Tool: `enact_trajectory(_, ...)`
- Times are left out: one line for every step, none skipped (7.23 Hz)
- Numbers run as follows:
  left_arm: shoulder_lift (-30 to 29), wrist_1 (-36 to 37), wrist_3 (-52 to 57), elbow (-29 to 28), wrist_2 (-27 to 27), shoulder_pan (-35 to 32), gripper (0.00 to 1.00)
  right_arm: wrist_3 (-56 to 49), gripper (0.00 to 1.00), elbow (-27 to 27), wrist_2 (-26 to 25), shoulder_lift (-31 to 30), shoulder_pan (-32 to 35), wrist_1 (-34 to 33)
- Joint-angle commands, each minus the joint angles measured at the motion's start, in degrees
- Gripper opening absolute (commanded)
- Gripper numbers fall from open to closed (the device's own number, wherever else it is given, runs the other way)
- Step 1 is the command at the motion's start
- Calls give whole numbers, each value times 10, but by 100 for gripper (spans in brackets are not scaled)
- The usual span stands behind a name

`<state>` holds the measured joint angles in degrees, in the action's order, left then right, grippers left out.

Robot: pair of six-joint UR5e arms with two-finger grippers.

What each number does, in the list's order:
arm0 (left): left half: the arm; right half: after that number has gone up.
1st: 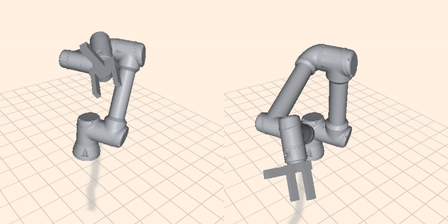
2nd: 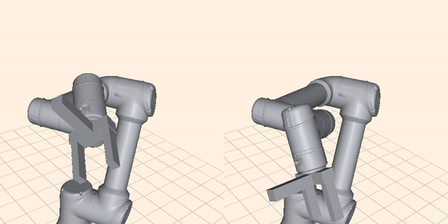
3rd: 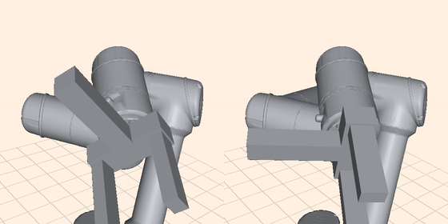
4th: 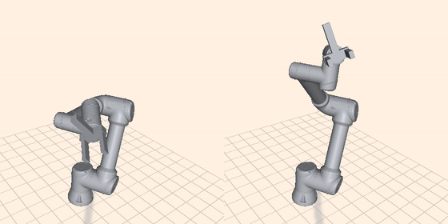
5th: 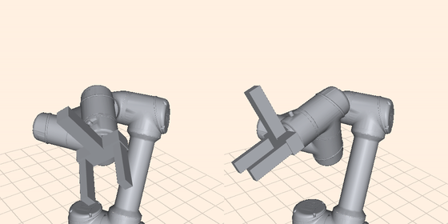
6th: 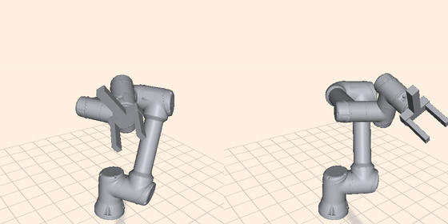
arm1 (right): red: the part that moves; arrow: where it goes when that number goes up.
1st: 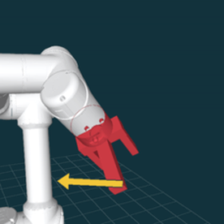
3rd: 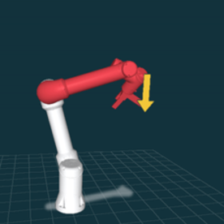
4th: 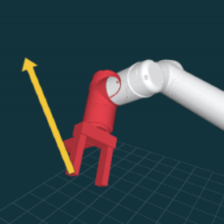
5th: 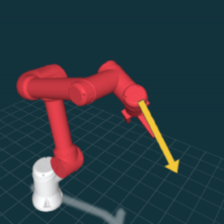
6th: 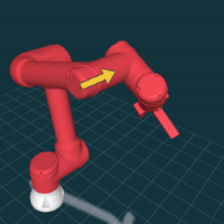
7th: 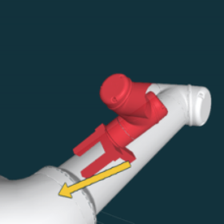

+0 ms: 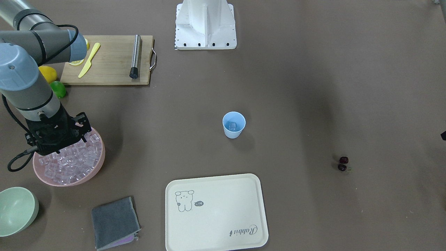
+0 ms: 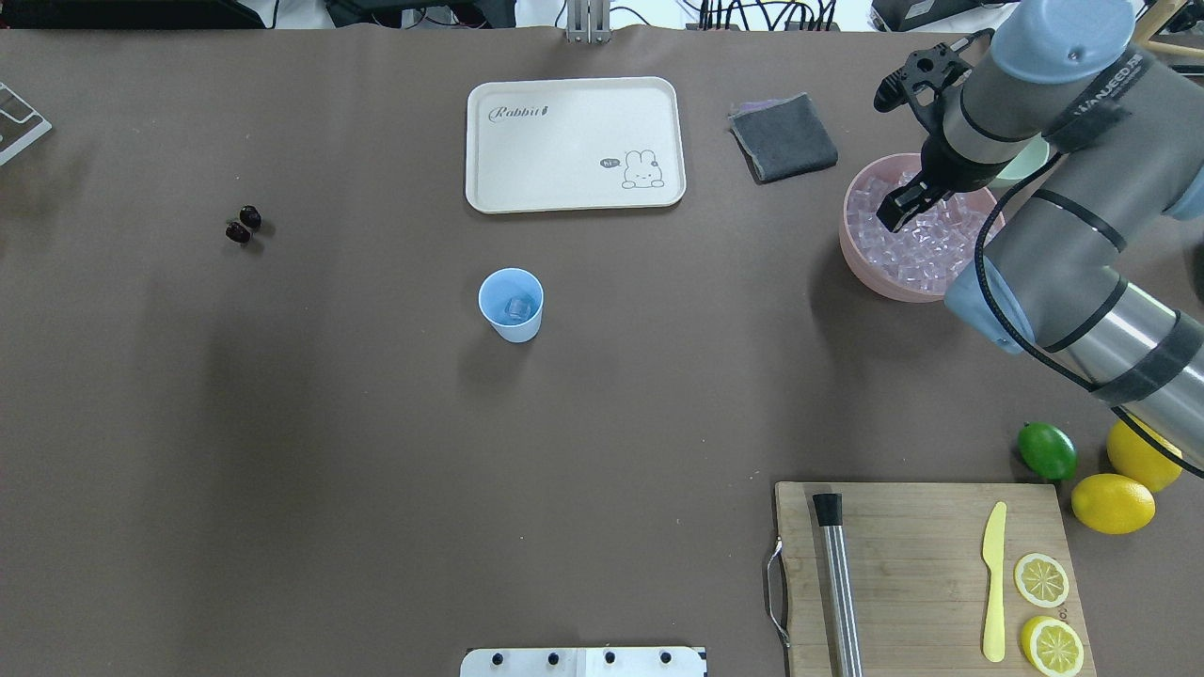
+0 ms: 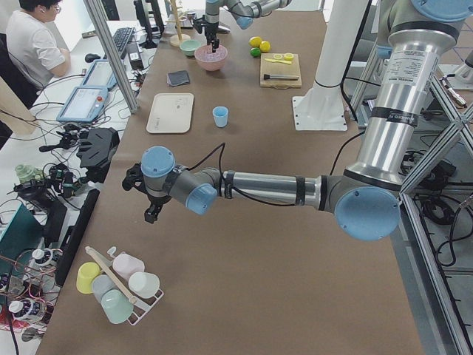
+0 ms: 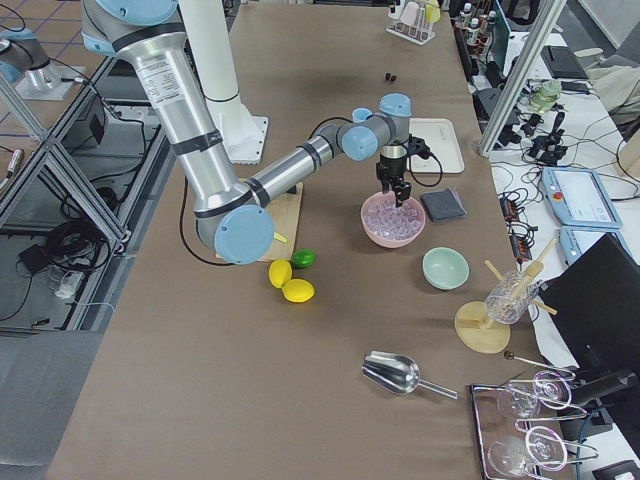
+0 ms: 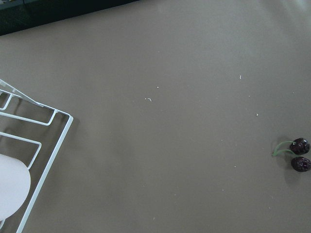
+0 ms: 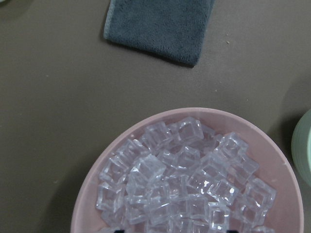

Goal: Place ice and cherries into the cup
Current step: 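Grasp another ice cube in the pink bowl with the right gripper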

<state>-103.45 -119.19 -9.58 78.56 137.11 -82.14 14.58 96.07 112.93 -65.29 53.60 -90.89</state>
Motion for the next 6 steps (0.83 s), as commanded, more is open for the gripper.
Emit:
enact_trajectory(1,-5,-3,1,0,4,97,-6,74,-53,-24,16,-6,31)
enact_trajectory(1,-5,-3,2,0,4,97,-5,74,-81,-29,16,-8,61)
enact_trajectory(1,-5,-3,-1,0,4,97,-6,74,-124,-38,14,-12,136)
enact_trajectory(0,-5,-3,-2,0,4,97,-8,74,-137,-38,12,-11,153)
enact_trajectory(0,-5,-3,-2,0,4,97,-8,74,-137,-38,10,-11,155)
enact_trajectory(0,-5,-3,-3,-1,4,97,-8,74,-137,-38,10,-11,156)
